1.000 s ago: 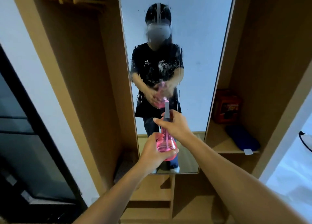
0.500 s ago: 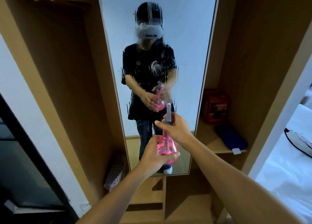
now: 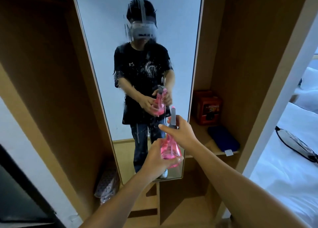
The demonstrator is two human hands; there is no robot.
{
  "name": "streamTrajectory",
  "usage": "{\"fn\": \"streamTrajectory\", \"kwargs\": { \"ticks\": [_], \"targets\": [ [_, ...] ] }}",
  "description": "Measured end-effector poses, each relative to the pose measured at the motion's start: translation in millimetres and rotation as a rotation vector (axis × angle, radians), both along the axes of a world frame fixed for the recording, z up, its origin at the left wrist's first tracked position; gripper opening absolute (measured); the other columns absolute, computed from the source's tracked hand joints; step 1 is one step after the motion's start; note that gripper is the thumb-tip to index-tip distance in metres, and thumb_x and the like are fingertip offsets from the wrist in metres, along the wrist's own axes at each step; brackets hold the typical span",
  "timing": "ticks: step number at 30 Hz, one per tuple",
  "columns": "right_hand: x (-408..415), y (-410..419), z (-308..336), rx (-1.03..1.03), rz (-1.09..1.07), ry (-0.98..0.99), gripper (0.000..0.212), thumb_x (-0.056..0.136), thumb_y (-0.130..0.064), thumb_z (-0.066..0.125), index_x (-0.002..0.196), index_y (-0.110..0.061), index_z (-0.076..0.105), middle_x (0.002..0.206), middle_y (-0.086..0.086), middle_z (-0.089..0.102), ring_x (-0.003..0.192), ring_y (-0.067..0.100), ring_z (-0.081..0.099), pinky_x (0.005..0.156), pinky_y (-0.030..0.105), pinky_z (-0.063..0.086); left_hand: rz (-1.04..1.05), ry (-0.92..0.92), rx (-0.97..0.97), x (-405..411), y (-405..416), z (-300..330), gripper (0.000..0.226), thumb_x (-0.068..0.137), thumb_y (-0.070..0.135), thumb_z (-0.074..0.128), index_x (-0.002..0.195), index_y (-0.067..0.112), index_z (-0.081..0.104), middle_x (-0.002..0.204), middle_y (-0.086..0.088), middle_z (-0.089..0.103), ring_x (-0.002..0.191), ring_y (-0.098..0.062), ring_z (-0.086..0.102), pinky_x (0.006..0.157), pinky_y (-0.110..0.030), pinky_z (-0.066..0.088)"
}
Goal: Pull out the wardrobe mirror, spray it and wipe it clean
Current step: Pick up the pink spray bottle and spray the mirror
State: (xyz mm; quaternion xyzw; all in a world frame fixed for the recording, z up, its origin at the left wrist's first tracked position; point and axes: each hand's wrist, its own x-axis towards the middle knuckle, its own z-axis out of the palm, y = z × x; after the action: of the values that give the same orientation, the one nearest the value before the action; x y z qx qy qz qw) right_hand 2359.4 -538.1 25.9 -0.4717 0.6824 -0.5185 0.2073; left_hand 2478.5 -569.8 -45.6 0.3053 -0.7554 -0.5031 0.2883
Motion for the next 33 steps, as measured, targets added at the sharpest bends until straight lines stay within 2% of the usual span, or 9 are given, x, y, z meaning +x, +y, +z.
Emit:
{"fn": "streamTrajectory", "kwargs": {
  "ticks": [3,8,12,15,19,22,26,29,33],
  "targets": [
    [-8.4,4.2,-2.8,-0.002,-0.026,-0.025,0.040,0.082,-0.036,0.075,0.105,-0.009,0.057,0.099,0.007,0.064,0.088,0.020,0.062,0.084,0.036,0.052,-0.020,-0.014,-0.001,-9.5,3.7,-2.7,0.064,0.066,0.037,0.087,0.117,0.029,0.050,0.111,0.011,0.065,0.104,0.000,0.063,0.100,-0.037,0.050],
    [-20.5,8.3,-12.3,0.019,-0.035,-0.010,0.038,0.080,-0.038,0.077,0.098,-0.010,0.058,0.082,0.001,0.063,0.072,0.011,0.059,0.075,0.034,0.054,-0.043,-0.060,0.016,-20.7,11.5,-9.1,0.061,0.068,0.040,0.085,0.115,0.034,0.047,0.112,0.014,0.063,0.105,0.006,0.059,0.104,-0.035,0.047],
    [-27.3,12.0,-20.6,0.031,-0.038,-0.019,0.038,0.081,-0.036,0.077,0.102,-0.010,0.059,0.092,0.002,0.065,0.084,0.017,0.064,0.078,0.032,0.053,-0.052,-0.081,0.029,-24.7,14.5,-17.0,0.061,0.067,0.041,0.085,0.115,0.036,0.047,0.112,0.017,0.063,0.104,0.012,0.058,0.104,-0.032,0.046],
    [-30.0,14.1,-27.9,0.051,-0.019,-0.027,0.041,0.081,-0.037,0.077,0.106,-0.012,0.057,0.099,0.000,0.064,0.092,0.017,0.064,0.079,0.028,0.052,-0.049,-0.098,0.031,-24.3,16.7,-23.1,0.066,0.066,0.046,0.085,0.118,0.034,0.047,0.113,0.016,0.064,0.106,0.006,0.059,0.103,-0.034,0.047],
    [-28.7,17.9,-35.9,0.062,-0.005,-0.032,0.032,0.081,-0.037,0.076,0.100,-0.020,0.056,0.089,-0.010,0.062,0.081,0.006,0.062,0.065,0.015,0.047,-0.060,-0.128,0.031,-22.0,20.7,-27.7,0.061,0.066,0.046,0.085,0.114,0.037,0.047,0.112,0.016,0.063,0.105,0.005,0.061,0.100,-0.033,0.050],
    [-25.8,20.1,-42.9,0.075,0.005,-0.039,0.031,0.082,-0.037,0.075,0.101,-0.022,0.055,0.089,-0.012,0.062,0.078,0.003,0.061,0.062,0.011,0.042,-0.084,-0.151,0.016,-20.3,23.2,-30.8,0.057,0.067,0.041,0.085,0.111,0.035,0.049,0.109,0.012,0.063,0.103,0.000,0.062,0.098,-0.034,0.051],
    [-22.6,23.7,-56.8,0.114,0.023,-0.057,0.029,0.084,-0.033,0.073,0.099,-0.017,0.055,0.085,-0.008,0.059,0.074,0.005,0.058,0.063,0.014,0.044,-0.093,-0.196,0.030,-17.3,28.8,-38.1,0.062,0.068,0.036,0.085,0.115,0.031,0.045,0.109,0.011,0.061,0.104,-0.005,0.061,0.099,-0.031,0.049],
    [-21.4,25.3,-70.3,0.155,0.025,-0.101,0.034,0.084,-0.031,0.073,0.108,-0.014,0.055,0.088,-0.006,0.059,0.077,0.007,0.058,0.065,0.015,0.045,-0.097,-0.221,0.062,-15.3,35.2,-43.6,0.053,0.072,0.026,0.084,0.105,0.035,0.043,0.106,0.010,0.059,0.100,-0.004,0.058,0.091,-0.021,0.047],
    [-22.7,25.1,-85.0,0.178,0.005,-0.116,0.034,0.083,-0.028,0.073,0.107,-0.013,0.057,0.089,-0.005,0.061,0.078,0.009,0.060,0.066,0.018,0.047,-0.101,-0.210,0.101,-12.9,40.6,-50.6,0.055,0.071,0.026,0.084,0.109,0.031,0.044,0.108,0.006,0.060,0.101,-0.008,0.060,0.092,-0.024,0.048]
  ]
}}
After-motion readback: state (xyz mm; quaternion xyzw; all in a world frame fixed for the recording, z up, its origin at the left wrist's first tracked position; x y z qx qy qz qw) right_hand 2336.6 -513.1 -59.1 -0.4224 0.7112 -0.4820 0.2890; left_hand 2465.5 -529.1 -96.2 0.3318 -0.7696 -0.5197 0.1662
